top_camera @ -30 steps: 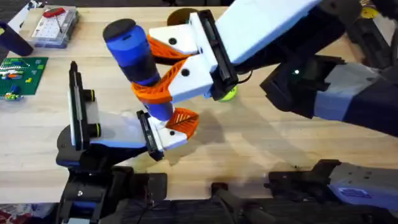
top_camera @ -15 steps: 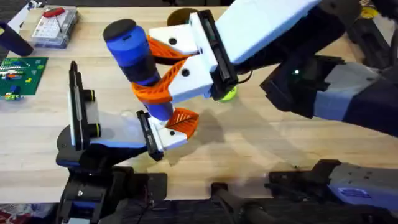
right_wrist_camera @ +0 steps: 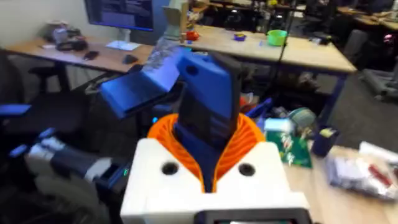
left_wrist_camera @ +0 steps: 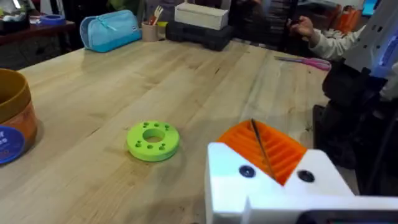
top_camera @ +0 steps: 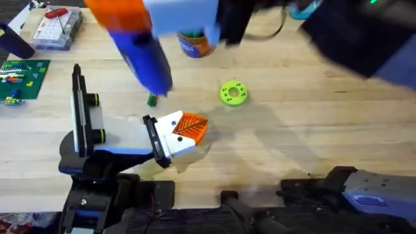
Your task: Pick up the gripper from the table and insert it into the empty holder that is missing its gripper. Then pick up a screw, insert it into the mounting hole, and use the screwdriver to tighten it. Finally, clean up the table by picking up the vegetable and placing it into the bucket.
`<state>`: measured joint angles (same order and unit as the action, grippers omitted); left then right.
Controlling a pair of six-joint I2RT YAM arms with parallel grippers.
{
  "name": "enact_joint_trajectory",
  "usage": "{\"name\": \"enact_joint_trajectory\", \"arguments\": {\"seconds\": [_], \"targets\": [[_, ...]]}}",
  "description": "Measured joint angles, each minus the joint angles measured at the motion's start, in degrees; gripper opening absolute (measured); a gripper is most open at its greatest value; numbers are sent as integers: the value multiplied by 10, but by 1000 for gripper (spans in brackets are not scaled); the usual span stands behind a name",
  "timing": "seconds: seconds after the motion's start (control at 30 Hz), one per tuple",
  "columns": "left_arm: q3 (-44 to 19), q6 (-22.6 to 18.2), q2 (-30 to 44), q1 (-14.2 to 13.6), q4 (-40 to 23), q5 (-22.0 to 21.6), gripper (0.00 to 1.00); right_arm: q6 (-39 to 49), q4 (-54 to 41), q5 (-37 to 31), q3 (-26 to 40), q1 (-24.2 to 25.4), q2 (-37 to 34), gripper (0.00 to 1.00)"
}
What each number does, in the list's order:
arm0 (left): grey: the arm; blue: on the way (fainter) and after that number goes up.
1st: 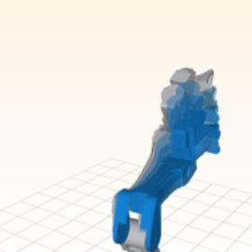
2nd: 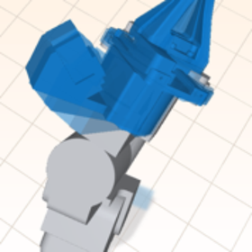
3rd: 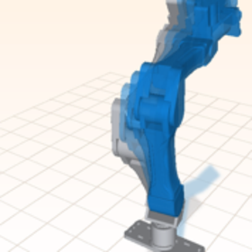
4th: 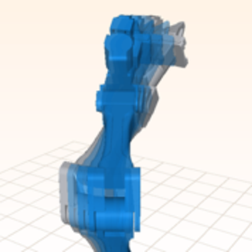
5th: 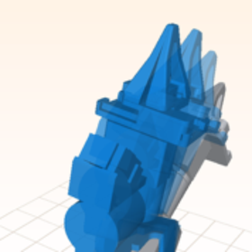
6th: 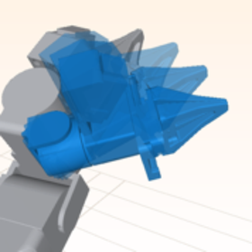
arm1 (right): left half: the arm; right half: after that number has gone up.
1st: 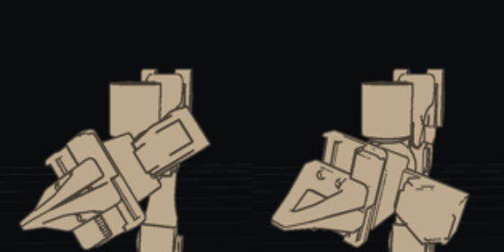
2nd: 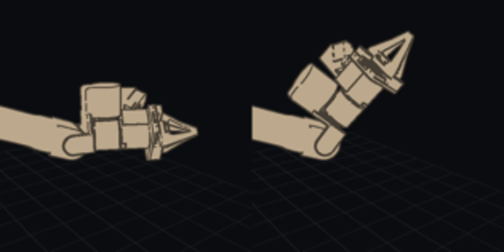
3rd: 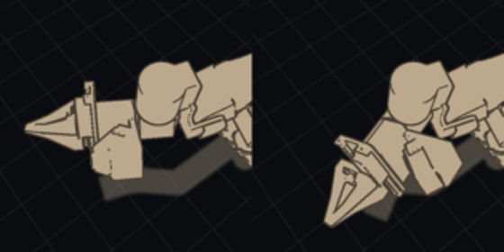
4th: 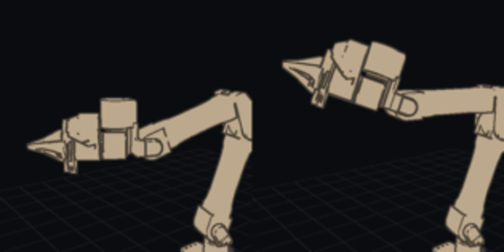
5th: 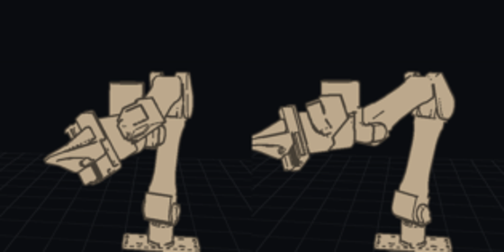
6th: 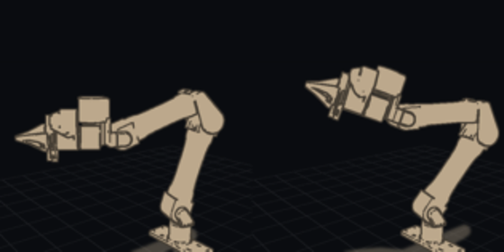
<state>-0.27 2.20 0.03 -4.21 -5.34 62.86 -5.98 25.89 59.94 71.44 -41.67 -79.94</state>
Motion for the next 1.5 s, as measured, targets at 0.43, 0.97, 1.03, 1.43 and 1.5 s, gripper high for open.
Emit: {"name": "enact_joint_trajectory", "arguments": {"seconds": [0.43,0.97,1.03,1.43,1.5], "targets": [[0,0,0,0,0,-1,13,246,-425,-147,108,96,6,51],[0,0,0,0,0,-1,12,472,-506,-484,113,254,-177,53],[0,0,0,0,0,-1,12,482,-509,-540,113,255,-207,52],[0,0,0,0,0,-1,14,607,-573,-721,112,265,-280,52],[0,0,0,0,0,-1,12,625,-585,-724,106,268,-280,51]]}}
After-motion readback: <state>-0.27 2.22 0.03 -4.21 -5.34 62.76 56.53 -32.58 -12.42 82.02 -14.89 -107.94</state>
